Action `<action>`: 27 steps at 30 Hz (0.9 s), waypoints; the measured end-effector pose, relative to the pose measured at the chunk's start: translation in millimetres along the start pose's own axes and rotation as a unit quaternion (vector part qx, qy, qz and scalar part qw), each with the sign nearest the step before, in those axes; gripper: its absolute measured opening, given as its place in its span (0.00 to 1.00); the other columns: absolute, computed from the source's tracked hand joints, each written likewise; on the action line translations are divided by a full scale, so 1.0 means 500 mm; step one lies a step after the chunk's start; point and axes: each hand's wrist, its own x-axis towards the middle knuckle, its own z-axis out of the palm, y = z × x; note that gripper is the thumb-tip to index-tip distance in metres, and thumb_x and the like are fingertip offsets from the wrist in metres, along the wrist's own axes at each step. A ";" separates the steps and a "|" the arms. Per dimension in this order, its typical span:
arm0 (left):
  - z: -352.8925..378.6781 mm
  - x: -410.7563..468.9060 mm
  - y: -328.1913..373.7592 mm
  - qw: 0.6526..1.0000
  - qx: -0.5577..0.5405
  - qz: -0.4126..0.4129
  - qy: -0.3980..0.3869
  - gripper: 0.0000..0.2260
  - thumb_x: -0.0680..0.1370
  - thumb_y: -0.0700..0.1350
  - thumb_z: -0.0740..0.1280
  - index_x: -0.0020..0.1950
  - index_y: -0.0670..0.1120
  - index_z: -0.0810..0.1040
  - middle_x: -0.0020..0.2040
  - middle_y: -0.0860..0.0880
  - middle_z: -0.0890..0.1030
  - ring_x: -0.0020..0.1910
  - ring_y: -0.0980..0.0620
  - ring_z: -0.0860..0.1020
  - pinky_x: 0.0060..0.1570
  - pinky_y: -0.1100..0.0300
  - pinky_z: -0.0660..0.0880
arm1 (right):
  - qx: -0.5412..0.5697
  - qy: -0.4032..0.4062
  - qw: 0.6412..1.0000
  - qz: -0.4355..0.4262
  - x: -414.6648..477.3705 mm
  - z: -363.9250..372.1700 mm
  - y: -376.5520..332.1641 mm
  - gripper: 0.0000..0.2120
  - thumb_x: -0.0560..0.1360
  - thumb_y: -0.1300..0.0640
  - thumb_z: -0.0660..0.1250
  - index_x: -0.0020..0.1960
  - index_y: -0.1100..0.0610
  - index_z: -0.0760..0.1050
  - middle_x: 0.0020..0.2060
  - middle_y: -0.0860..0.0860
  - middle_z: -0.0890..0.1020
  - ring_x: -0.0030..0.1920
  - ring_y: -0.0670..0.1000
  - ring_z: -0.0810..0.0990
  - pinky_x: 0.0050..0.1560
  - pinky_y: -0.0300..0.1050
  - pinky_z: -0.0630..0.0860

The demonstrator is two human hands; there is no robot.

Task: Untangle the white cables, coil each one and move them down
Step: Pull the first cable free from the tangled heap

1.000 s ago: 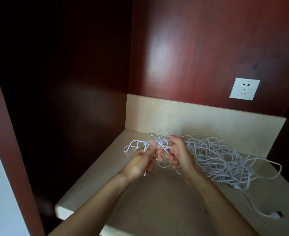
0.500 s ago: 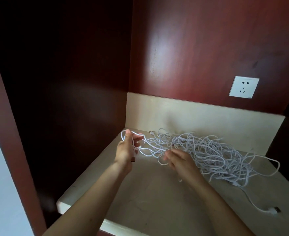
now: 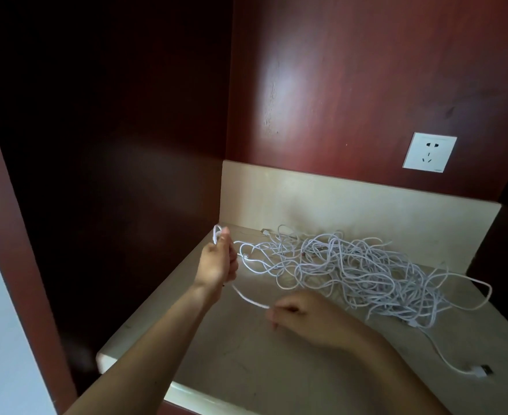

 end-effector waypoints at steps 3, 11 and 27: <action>0.001 -0.011 -0.019 0.993 0.092 -0.013 -0.076 0.19 0.84 0.51 0.55 0.34 0.50 0.57 0.25 0.53 0.58 0.19 0.58 0.56 0.21 0.69 0.53 | 0.094 0.078 0.991 -0.053 0.000 -0.039 -0.020 0.08 0.72 0.50 0.64 0.36 0.46 0.80 0.35 0.46 0.82 0.37 0.42 0.78 0.43 0.41 0.73; 0.043 -0.056 -0.018 0.921 0.187 -0.151 -0.305 0.32 0.76 0.73 0.43 0.38 0.47 0.70 0.32 0.47 0.76 0.24 0.54 0.68 0.23 0.65 0.62 | 0.196 0.216 0.952 -0.096 0.049 -0.062 -0.007 0.08 0.73 0.51 0.69 0.38 0.54 0.80 0.33 0.53 0.81 0.35 0.45 0.76 0.40 0.44 0.73; 0.028 -0.072 0.015 0.947 0.212 0.003 -0.242 0.26 0.83 0.60 0.48 0.32 0.50 0.73 0.23 0.51 0.66 0.22 0.53 0.64 0.23 0.64 0.59 | 0.226 0.285 0.929 -0.065 0.070 -0.015 0.005 0.16 0.80 0.59 0.65 0.34 0.50 0.78 0.27 0.51 0.78 0.28 0.48 0.74 0.35 0.44 0.72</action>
